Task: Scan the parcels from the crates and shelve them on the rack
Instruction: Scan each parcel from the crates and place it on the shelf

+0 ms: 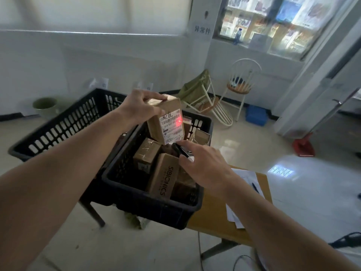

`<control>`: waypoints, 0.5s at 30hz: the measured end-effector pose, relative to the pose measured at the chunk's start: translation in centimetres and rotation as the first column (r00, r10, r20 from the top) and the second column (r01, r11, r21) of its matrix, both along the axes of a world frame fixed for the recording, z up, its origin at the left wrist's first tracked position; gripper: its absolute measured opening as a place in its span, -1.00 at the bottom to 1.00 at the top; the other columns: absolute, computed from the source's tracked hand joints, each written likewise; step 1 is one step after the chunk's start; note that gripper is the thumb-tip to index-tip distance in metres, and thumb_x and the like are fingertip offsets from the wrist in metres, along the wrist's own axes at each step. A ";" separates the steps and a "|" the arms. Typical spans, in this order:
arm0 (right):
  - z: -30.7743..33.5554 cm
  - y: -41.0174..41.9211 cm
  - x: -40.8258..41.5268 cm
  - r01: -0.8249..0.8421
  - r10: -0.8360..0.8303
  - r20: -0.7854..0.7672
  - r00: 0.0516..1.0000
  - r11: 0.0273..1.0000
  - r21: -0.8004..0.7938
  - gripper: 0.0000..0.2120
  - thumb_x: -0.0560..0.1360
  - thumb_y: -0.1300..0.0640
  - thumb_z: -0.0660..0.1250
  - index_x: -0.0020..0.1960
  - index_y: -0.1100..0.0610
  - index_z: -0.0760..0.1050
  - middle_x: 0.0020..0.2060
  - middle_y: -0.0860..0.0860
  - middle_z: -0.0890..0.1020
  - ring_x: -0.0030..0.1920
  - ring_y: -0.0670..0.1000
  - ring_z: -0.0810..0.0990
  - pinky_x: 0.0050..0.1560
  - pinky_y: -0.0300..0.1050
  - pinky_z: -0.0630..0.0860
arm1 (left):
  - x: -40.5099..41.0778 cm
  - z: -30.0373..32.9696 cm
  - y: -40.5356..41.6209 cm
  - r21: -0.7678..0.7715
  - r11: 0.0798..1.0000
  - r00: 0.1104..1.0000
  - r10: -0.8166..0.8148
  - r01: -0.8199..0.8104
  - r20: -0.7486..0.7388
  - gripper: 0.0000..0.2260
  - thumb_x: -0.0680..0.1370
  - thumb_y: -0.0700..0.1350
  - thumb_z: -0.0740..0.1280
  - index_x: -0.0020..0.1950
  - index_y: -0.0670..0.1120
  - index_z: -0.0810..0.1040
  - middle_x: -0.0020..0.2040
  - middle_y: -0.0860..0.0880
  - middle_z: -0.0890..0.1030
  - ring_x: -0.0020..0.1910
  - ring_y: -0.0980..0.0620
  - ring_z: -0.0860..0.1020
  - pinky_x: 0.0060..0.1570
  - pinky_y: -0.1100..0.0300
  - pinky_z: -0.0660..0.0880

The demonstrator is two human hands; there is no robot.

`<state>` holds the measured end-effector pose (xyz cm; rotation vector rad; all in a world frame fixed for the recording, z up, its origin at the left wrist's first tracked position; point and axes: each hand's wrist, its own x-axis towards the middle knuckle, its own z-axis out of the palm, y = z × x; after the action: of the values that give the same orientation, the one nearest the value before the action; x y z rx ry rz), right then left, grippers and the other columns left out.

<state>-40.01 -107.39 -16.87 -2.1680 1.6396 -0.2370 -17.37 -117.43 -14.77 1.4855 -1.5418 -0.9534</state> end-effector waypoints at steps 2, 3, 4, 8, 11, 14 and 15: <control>0.6 0.0 0.5 -0.006 0.006 -0.028 1.000 1.000 0.016 -0.51 0.71 -0.16 0.18 0.64 -0.26 0.26 0.32 0.08 0.64 0.13 0.16 0.61 0.24 0.15 0.56 | 0.6 1.2 -0.4 -0.025 1.000 1.000 -0.012 0.012 -0.002 -0.60 0.50 -0.20 0.55 0.29 0.13 0.68 0.28 -0.07 0.55 0.09 0.06 0.56 -0.07 0.30 0.47; 0.9 -0.1 0.7 -0.009 0.010 -0.045 0.999 1.000 0.023 -0.50 0.71 -0.17 0.18 0.64 -0.27 0.26 0.34 0.07 0.63 0.16 0.17 0.61 0.27 0.15 0.55 | 0.8 1.7 -0.7 -0.034 0.999 1.000 -0.019 0.018 -0.010 -0.60 0.50 -0.22 0.54 0.28 0.12 0.69 0.30 -0.08 0.55 0.11 0.04 0.56 -0.06 0.29 0.48; 1.2 -0.1 1.0 -0.016 0.018 -0.062 0.998 1.000 0.027 -0.50 0.71 -0.17 0.17 0.64 -0.26 0.25 0.37 0.06 0.62 0.21 0.18 0.59 0.31 0.15 0.53 | 1.1 2.2 -0.9 -0.043 0.999 1.000 -0.025 0.024 -0.015 -0.61 0.50 -0.23 0.54 0.27 0.11 0.69 0.31 -0.10 0.55 0.13 0.01 0.56 -0.05 0.29 0.48; 2.3 -0.4 1.9 -0.036 0.040 -0.112 0.993 0.999 0.036 -0.52 0.73 -0.15 0.17 0.64 -0.24 0.26 0.37 0.04 0.63 0.27 0.16 0.59 0.39 0.18 0.47 | 1.8 3.7 -1.7 -0.084 0.996 0.999 -0.031 0.033 0.016 -0.61 0.49 -0.25 0.55 0.24 0.10 0.70 0.30 -0.12 0.56 0.19 -0.06 0.54 -0.10 0.30 0.44; 2.7 -0.6 2.5 -0.023 0.028 -0.134 0.991 0.999 0.038 -0.51 0.73 -0.15 0.17 0.64 -0.25 0.25 0.40 0.05 0.60 0.25 0.17 0.60 0.39 0.17 0.47 | 2.3 4.5 -2.3 -0.105 0.993 0.997 -0.052 0.057 0.048 -0.60 0.48 -0.24 0.56 0.26 0.09 0.70 0.29 -0.11 0.57 0.21 -0.09 0.54 -0.12 0.29 0.44; 2.8 -0.8 3.1 -0.016 0.021 -0.154 0.988 0.999 0.035 -0.49 0.72 -0.16 0.18 0.65 -0.25 0.24 0.47 0.05 0.55 0.36 0.18 0.53 0.43 0.21 0.43 | 3.0 5.0 -2.8 -0.115 0.991 0.995 -0.065 0.073 0.072 -0.61 0.48 -0.24 0.56 0.25 0.10 0.71 0.29 -0.09 0.57 0.23 -0.10 0.53 -0.10 0.25 0.44; 2.8 -0.8 3.3 -0.013 0.019 -0.152 0.988 0.999 0.036 -0.49 0.71 -0.16 0.18 0.65 -0.25 0.24 0.48 0.04 0.54 0.38 0.19 0.52 0.44 0.21 0.43 | 3.2 5.1 -3.0 -0.116 0.990 0.995 -0.070 0.078 0.076 -0.61 0.48 -0.24 0.56 0.24 0.10 0.71 0.28 -0.09 0.57 0.22 -0.10 0.53 -0.10 0.24 0.43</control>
<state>-36.68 -108.23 -14.12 -2.2196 1.6932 -0.0379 -14.19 -120.39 -9.67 1.4007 -1.6863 -0.8423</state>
